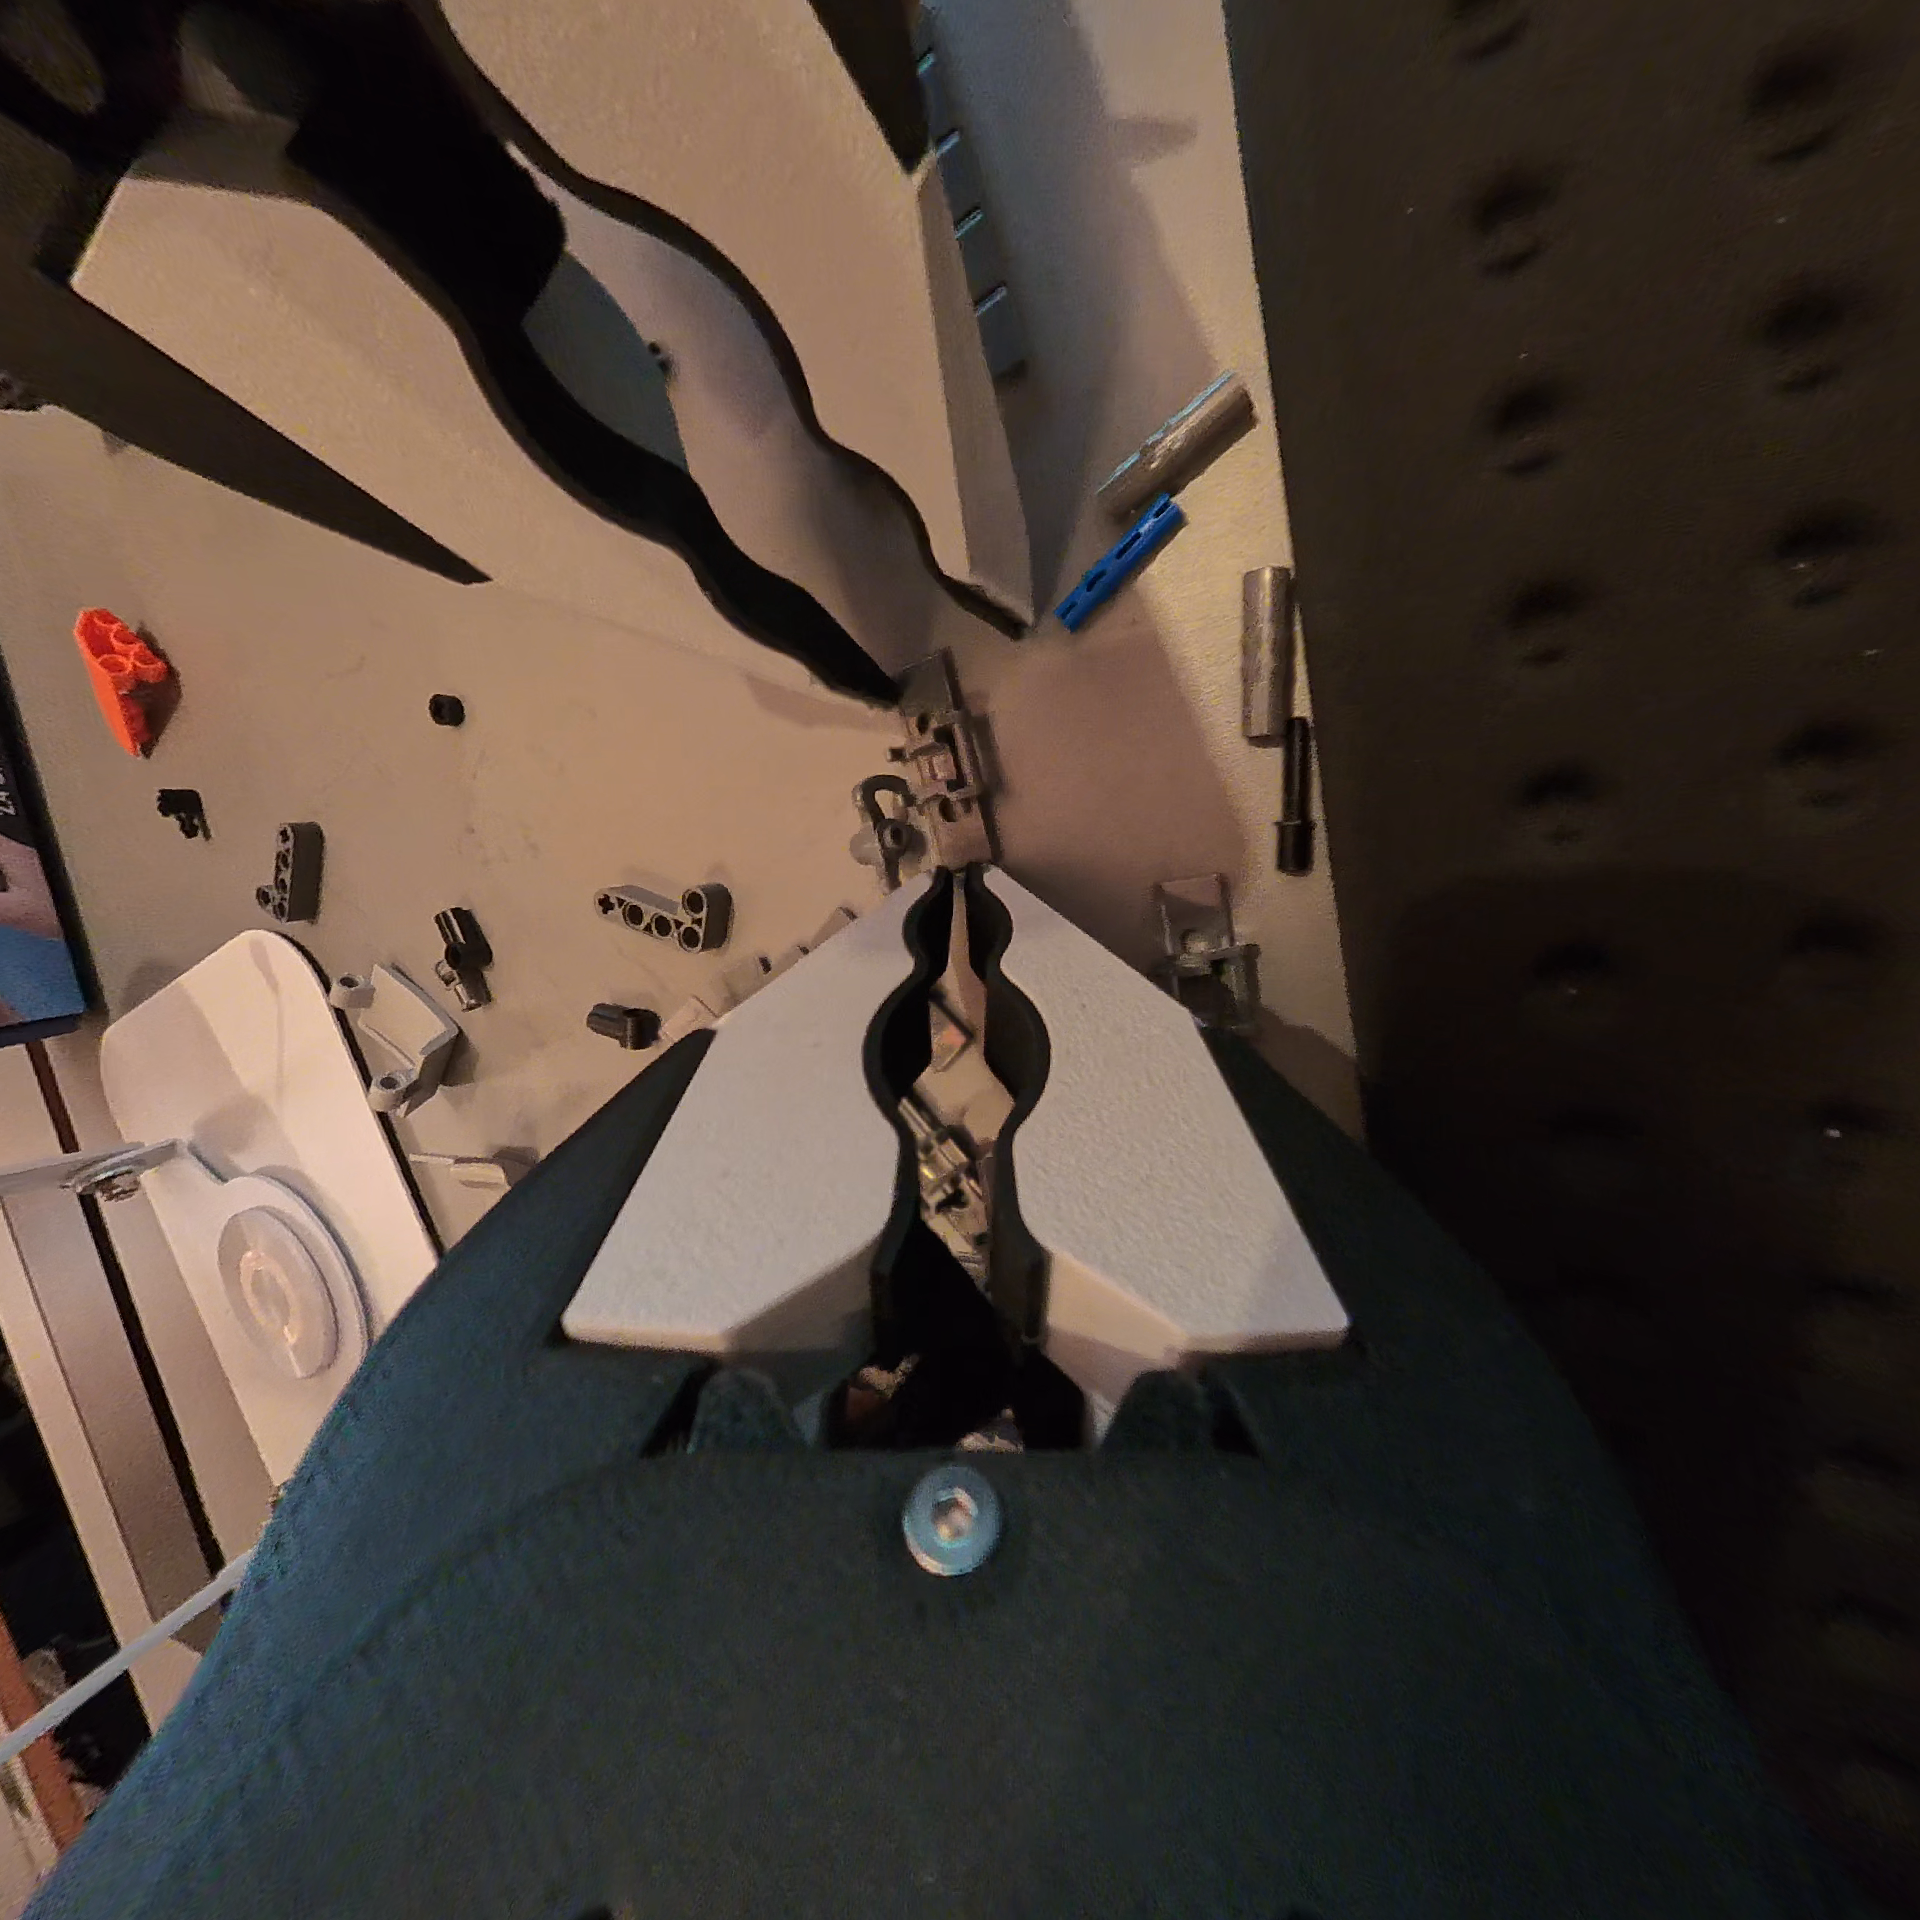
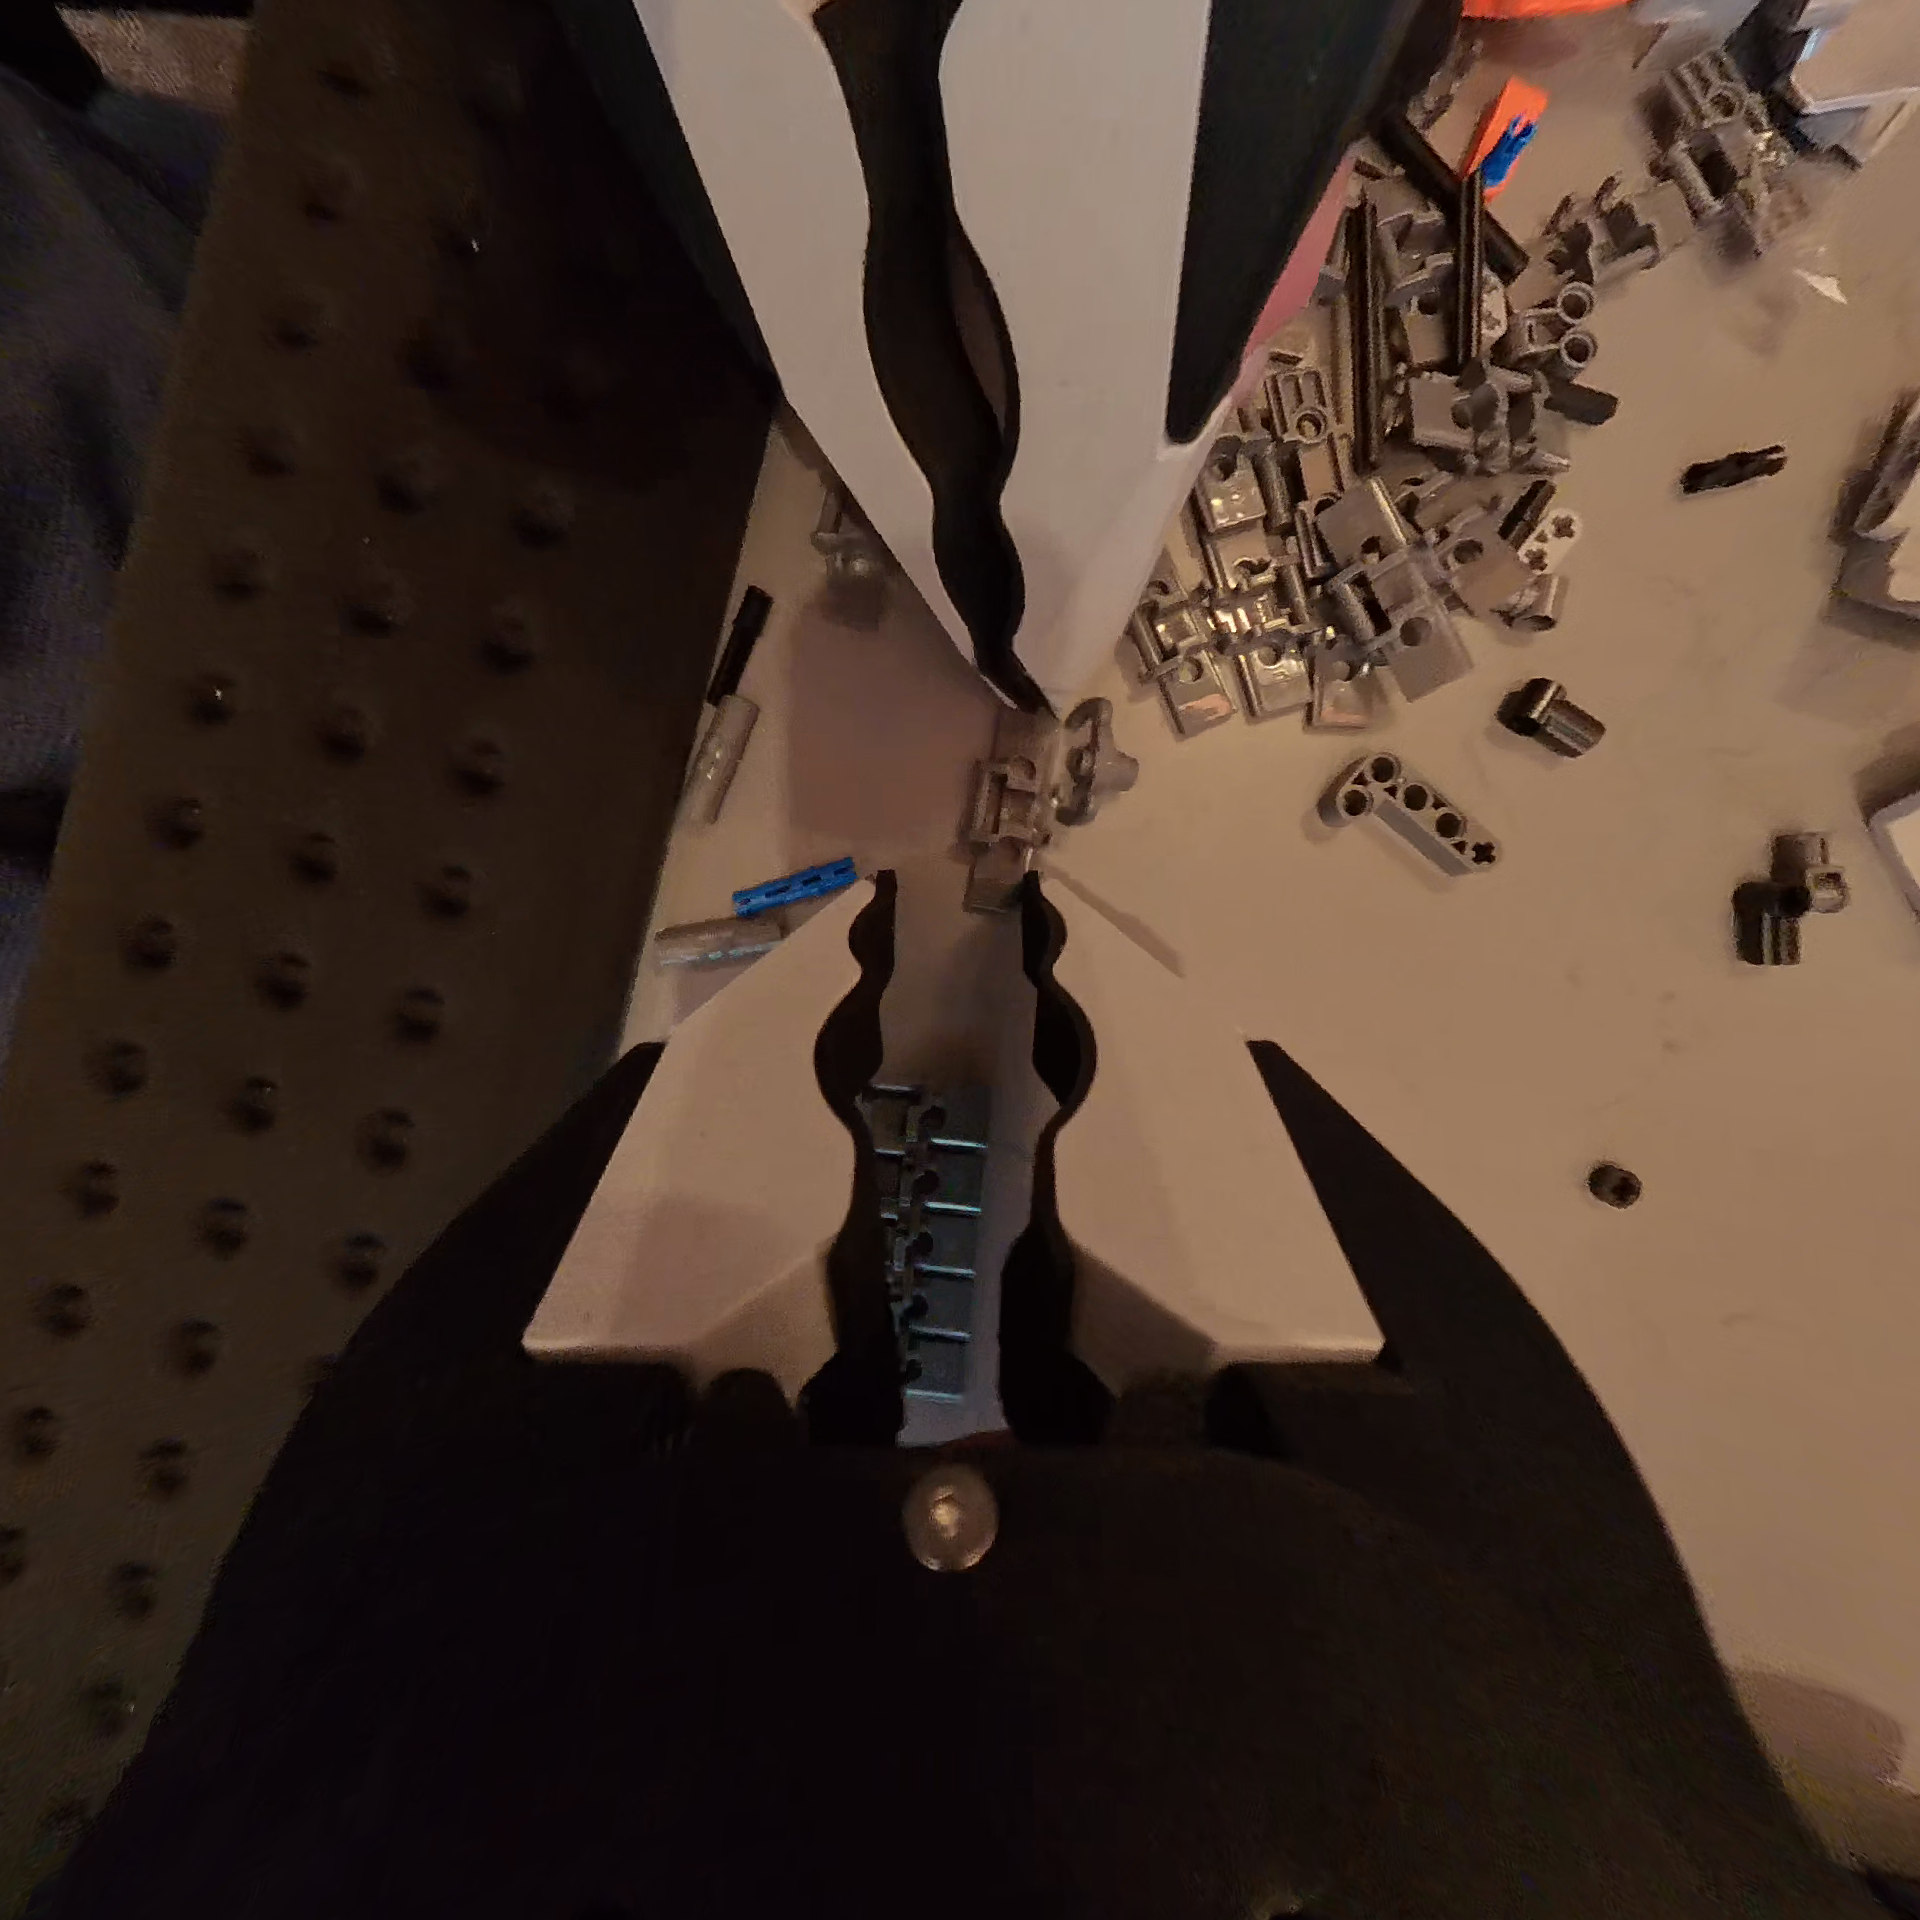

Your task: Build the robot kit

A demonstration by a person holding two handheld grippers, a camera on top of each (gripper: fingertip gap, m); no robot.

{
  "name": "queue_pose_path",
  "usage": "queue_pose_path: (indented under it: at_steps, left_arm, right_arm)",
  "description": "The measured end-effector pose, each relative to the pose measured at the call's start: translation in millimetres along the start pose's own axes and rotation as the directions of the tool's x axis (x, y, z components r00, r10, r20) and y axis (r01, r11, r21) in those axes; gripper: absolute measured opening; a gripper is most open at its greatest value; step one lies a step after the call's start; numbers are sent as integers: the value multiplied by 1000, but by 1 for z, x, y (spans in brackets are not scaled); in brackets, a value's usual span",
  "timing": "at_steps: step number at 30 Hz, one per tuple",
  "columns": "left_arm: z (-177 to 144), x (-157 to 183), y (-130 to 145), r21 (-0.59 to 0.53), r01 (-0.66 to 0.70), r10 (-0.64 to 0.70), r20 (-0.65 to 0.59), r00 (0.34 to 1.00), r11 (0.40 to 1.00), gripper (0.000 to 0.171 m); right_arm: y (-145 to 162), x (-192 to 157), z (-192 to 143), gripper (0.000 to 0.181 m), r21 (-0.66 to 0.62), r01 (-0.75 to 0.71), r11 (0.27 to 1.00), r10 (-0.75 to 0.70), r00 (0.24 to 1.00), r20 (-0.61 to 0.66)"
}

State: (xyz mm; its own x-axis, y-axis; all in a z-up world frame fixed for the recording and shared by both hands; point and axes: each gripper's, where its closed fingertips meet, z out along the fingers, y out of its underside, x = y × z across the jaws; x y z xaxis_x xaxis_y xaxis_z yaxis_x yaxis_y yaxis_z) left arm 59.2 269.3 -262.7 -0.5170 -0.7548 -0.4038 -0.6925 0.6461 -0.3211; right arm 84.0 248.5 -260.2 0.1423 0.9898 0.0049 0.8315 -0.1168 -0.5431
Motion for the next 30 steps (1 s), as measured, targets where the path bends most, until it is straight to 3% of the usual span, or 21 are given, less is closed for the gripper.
queue_pose_path:
  at_steps: [6,12,18,30]
  left_arm:
    - [5,-10,1,-1,18,-18,49,999,1000,0]
    - [2,-27,5,3,46,-46,128,991,999,3]
    - [0,-28,4,29,56,-59,125,990,998,4]
    - [-2,-30,12,38,83,-87,118,989,996,3]
  right_arm:
    - [-5,-17,0,18,52,-29,998,24,995,92]
    - [-14,-1,-5,19,97,112,989,-112,994,-4]
    - [-17,4,6,21,74,208,975,-212,976,41]
    - [-12,-3,8,19,81,176,981,-184,977,112]
